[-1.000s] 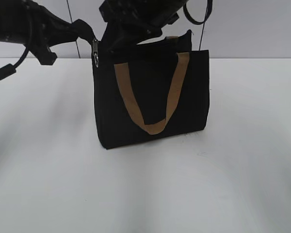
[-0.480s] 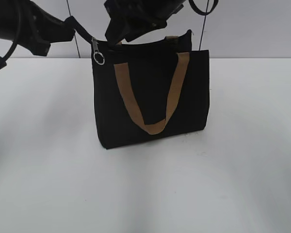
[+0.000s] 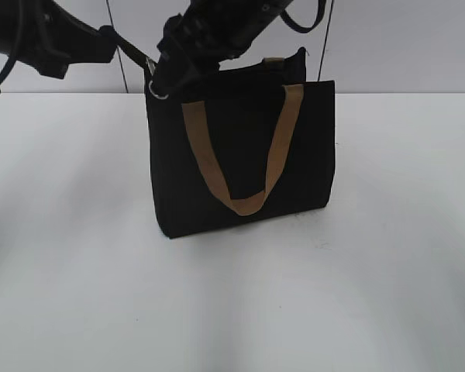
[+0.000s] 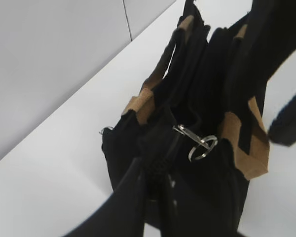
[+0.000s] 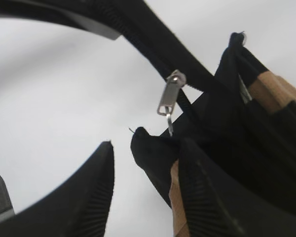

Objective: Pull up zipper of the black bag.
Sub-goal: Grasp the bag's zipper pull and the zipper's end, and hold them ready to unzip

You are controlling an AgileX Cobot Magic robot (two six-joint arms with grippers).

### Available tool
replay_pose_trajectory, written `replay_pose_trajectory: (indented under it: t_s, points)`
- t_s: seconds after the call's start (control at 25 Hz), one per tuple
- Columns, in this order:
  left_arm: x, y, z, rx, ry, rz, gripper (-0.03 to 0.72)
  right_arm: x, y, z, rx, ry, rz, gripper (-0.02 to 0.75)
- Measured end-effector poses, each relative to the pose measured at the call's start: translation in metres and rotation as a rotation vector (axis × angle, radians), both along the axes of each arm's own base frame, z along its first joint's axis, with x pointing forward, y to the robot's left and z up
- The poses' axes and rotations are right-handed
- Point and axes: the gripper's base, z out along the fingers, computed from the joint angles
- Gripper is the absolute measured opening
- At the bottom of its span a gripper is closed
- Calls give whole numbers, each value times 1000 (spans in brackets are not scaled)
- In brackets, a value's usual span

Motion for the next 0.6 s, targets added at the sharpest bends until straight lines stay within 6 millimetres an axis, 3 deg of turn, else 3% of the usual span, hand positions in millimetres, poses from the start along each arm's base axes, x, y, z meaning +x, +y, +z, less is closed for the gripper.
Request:
replay_pose_trajectory:
  t_s: [0.2, 0.6]
  points:
    - [1, -1, 6, -4, -11, -8, 29, 1, 7, -11, -35, -44, 76, 340]
    - [0, -2, 5, -8, 1, -23, 29, 11, 9, -17, -20, -94, 41, 336]
